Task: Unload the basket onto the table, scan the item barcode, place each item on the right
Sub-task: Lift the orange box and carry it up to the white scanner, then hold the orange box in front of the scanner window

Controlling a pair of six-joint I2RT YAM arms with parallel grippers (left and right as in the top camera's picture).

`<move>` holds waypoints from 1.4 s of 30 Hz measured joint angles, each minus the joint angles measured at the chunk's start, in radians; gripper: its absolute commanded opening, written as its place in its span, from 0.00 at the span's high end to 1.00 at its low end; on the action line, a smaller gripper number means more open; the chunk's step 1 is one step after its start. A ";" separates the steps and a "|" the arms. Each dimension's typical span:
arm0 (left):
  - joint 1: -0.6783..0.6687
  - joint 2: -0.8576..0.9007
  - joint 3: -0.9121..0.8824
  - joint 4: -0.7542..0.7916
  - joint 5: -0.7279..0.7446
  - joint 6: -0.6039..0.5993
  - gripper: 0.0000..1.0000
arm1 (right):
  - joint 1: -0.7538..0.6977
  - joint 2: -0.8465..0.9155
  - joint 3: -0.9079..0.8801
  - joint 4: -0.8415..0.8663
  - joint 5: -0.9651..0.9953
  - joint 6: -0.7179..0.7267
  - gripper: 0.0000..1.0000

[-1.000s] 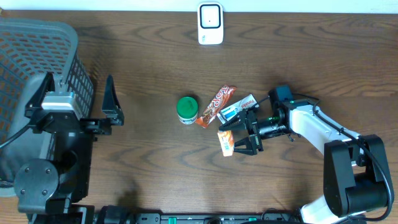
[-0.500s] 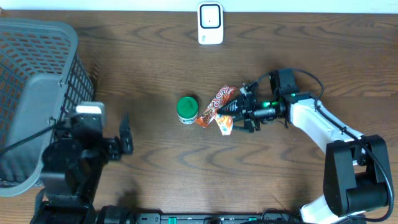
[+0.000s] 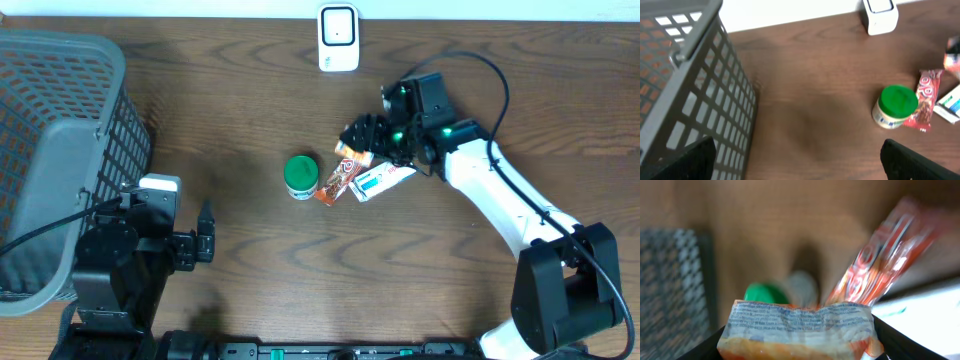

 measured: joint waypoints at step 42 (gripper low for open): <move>0.000 0.000 0.000 -0.136 0.000 0.003 0.01 | 0.108 0.754 0.869 0.501 0.772 -0.339 0.32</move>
